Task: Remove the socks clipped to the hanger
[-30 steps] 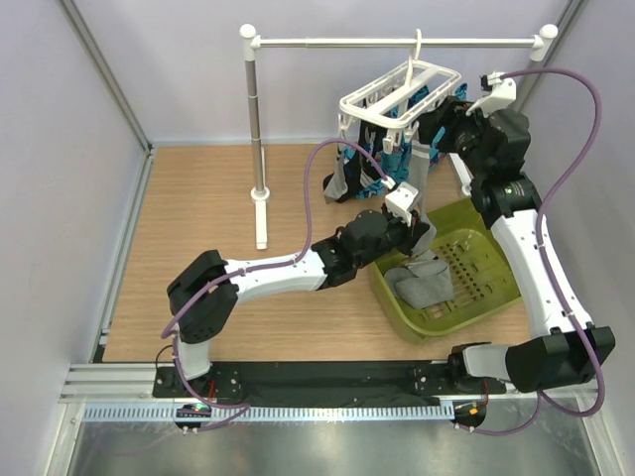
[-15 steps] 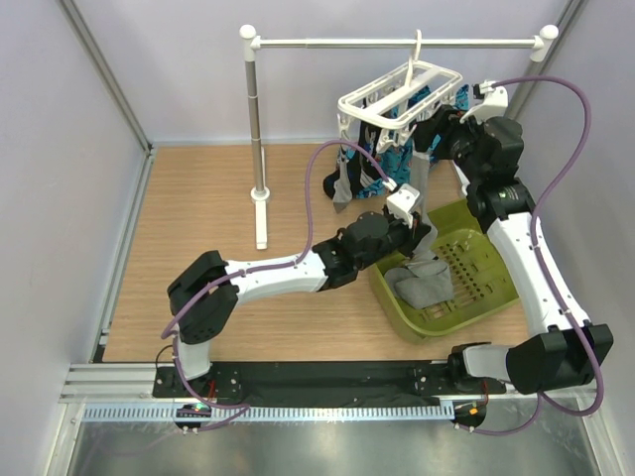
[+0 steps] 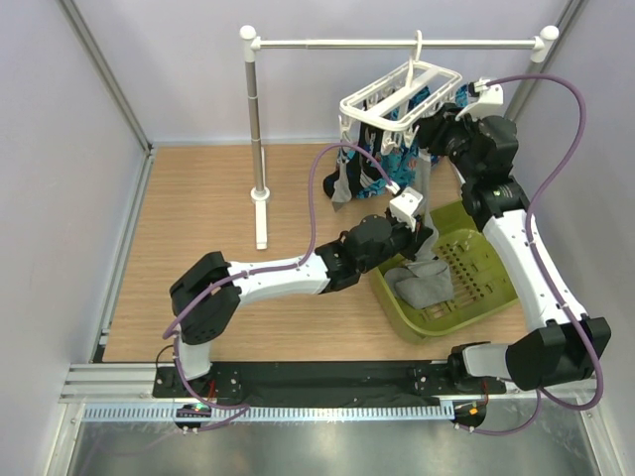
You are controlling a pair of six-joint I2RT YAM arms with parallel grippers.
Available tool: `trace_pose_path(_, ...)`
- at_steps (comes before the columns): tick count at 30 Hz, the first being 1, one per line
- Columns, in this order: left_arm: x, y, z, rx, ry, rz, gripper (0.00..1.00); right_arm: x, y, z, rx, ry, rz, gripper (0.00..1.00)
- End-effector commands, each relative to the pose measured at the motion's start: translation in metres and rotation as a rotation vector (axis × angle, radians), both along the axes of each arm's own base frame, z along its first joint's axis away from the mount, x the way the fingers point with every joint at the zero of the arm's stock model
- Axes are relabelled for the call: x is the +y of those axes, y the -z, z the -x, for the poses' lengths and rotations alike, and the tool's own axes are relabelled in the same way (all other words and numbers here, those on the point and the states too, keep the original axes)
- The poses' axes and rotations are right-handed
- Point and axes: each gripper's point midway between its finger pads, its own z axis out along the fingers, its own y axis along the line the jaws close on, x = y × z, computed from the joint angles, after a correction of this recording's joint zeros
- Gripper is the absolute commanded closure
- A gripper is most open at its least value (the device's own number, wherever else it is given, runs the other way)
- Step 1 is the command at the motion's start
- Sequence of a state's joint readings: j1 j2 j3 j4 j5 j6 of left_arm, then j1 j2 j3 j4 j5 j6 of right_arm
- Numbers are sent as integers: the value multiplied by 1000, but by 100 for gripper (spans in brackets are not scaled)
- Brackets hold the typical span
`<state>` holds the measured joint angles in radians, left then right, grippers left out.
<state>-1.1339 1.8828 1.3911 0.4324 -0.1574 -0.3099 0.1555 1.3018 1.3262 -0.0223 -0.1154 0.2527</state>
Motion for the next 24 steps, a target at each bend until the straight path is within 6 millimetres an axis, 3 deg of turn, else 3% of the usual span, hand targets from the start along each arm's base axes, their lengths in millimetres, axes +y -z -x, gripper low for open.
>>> trace_pose_path(1, -6, -25, 0, -33, -7, 52, 100, -4, -35, -1, -100, 37, -7, 69)
trace_pose_path(2, -6, -26, 1, -34, -7, 53, 100, -5, -34, 0, -100, 41, -7, 81)
trace_pose_path(5, -7, -24, 2, -32, -8, 49, 100, -4, -33, -1, -93, 38, -7, 97)
trace_pose_path(16, -5, -22, 1, -31, -22, 43, 100, 2, -38, 0, -85, 5, -30, 99)
trace_pose_path(18, -5, -21, 1, -30, -22, 40, 100, 3, -40, 0, -59, 5, -37, 89)
trace_pose_path(20, -5, -22, 1, -30, -24, 41, 100, 2, -40, 1, -55, 7, -41, 56)
trace_pose_path(24, -5, -23, 2, -33, -24, 43, 100, -3, -40, 1, -63, 35, -37, 55)
